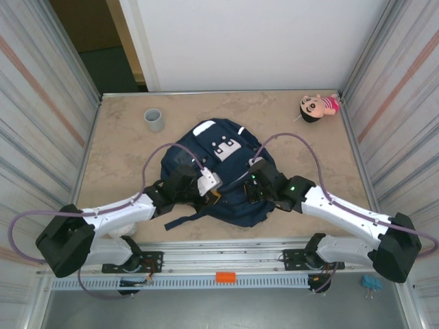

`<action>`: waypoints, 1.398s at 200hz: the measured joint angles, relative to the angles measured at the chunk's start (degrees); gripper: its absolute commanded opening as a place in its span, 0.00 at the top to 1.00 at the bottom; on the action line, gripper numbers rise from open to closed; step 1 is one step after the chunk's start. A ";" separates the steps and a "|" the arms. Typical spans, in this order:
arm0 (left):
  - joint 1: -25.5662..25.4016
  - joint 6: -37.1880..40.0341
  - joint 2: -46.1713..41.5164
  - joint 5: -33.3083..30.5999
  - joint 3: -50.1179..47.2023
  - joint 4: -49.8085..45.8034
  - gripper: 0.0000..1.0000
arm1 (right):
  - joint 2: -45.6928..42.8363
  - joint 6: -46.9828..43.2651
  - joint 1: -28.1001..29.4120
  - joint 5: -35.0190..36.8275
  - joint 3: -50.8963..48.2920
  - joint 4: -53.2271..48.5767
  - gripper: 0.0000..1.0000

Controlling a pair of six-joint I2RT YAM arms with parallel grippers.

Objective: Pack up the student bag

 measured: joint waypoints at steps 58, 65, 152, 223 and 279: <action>0.04 -6.40 -6.82 -3.21 -1.18 -4.61 0.46 | -0.63 -2.49 -4.85 -8.28 -3.78 3.41 1.00; 0.09 -9.20 -8.85 -3.76 -1.60 -5.77 0.40 | -0.63 -2.49 -4.83 -8.48 -4.26 3.67 1.00; 3.85 -45.81 -21.40 -14.56 -13.09 -7.58 0.24 | 1.14 -2.03 -2.54 -9.33 -5.57 6.21 1.00; 13.46 -52.96 -0.61 -7.34 -11.13 6.58 0.23 | 6.56 2.82 6.82 -5.35 -5.57 9.29 1.00; 21.22 -53.11 14.75 -0.46 1.44 13.55 0.25 | 13.81 7.19 12.11 -3.41 -3.85 17.11 1.00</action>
